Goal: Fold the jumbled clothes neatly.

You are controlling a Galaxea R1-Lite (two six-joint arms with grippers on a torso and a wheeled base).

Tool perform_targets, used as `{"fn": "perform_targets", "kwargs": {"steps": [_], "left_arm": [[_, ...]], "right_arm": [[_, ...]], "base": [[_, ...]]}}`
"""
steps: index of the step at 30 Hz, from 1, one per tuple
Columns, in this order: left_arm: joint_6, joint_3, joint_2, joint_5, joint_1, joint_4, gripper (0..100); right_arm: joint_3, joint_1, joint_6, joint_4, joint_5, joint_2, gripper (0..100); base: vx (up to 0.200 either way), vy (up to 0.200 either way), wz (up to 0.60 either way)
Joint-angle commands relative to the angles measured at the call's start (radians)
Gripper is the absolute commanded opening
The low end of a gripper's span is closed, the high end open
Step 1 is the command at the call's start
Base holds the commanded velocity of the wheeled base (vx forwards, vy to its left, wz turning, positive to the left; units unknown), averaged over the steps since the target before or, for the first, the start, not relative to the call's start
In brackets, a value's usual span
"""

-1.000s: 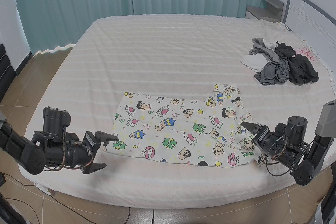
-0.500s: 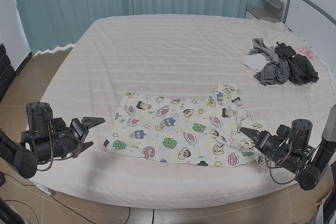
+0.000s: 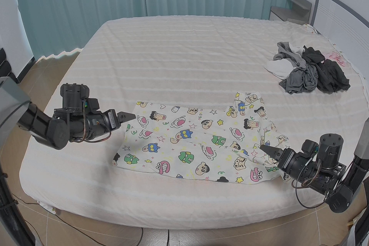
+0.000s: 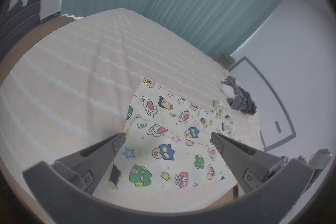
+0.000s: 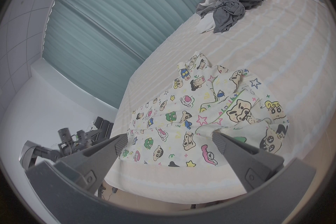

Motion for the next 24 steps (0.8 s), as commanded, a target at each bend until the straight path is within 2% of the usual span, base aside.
{"fn": "perform_targets", "kwargs": {"steps": [1, 7, 16, 20, 24], "left_arm": [[0.122, -0.203, 0.224, -0.012, -0.003, 0.126, 100], [0.156, -0.255, 0.287, -0.029, 0.000, 0.127, 100], [0.171, -0.257, 0.294, -0.039, 0.022, 0.127, 100], [0.170, -0.255, 0.297, -0.084, 0.023, 0.126, 100], [0.170, -0.255, 0.302, -0.093, 0.022, 0.123, 100]], "right_arm": [[0.015, 0.023, -0.011, 0.000, 0.001, -0.001, 100], [0.019, 0.025, -0.018, -0.001, 0.001, 0.003, 100], [0.022, 0.034, -0.020, -0.001, 0.001, 0.008, 100], [0.024, 0.033, -0.020, -0.001, 0.001, 0.010, 100], [0.024, 0.033, -0.020, -0.001, 0.001, 0.019, 100]], "base": [[0.000, 0.000, 0.00], [0.000, 0.000, 0.00], [0.000, 0.000, 0.00], [0.000, 0.000, 0.00], [0.000, 0.000, 0.00]]}}
